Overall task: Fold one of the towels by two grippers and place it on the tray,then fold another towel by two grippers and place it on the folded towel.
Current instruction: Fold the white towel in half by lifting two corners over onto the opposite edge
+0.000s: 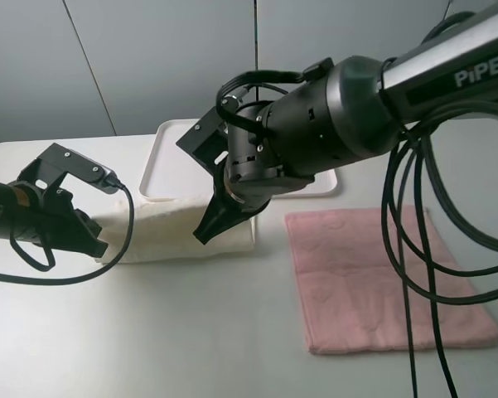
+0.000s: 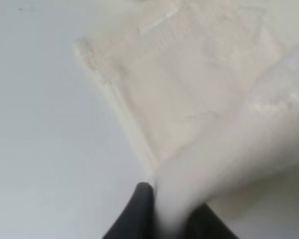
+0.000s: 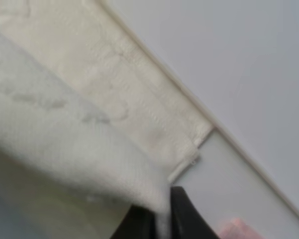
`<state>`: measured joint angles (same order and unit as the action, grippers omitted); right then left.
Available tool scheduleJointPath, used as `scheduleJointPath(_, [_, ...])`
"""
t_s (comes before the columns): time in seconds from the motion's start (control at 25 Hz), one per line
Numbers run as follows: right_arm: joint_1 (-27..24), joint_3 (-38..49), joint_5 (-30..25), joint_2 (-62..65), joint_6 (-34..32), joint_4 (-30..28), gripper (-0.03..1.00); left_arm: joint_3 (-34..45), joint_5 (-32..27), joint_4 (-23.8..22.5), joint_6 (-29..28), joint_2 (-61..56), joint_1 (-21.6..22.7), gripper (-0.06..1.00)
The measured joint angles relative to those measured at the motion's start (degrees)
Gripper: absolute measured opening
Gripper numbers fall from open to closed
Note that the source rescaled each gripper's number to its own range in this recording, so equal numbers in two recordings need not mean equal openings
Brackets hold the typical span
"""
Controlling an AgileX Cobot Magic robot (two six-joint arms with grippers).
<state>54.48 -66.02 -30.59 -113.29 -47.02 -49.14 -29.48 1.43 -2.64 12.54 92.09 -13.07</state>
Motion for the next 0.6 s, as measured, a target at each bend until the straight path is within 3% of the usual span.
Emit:
scheduleJointPath(0.2, [-0.21, 0.00, -0.37, -2.20, -6.61, -5.60, 0.05, 0.00, 2.28, 0.00, -0.11, 0.00, 0.43, 0.51])
scheduleJointPath(0.28, [-0.71, 0.00, -0.37, -2.20, -11.52, -9.72, 0.20, 0.00, 4.08, 0.12, -0.22, 0.00, 0.43, 0.63])
scheduleJointPath(0.4, [-1.99, 0.00, -0.37, -2.20, -17.96, -12.95, 0.53, 0.00, 6.88, 2.24, -0.22, 0.00, 0.43, 0.76])
scheduleJointPath(0.52, [-2.86, 0.00, -0.45, -2.20, -19.61, -12.93, 0.84, 0.00, 8.21, 3.72, -0.22, 0.00, 0.43, 0.78])
scheduleJointPath(0.6, [-2.91, 0.00, -0.40, -2.20, -19.10, -11.08, 0.95, -0.09, 7.84, 5.56, -0.22, 0.00, 0.55, 0.79])
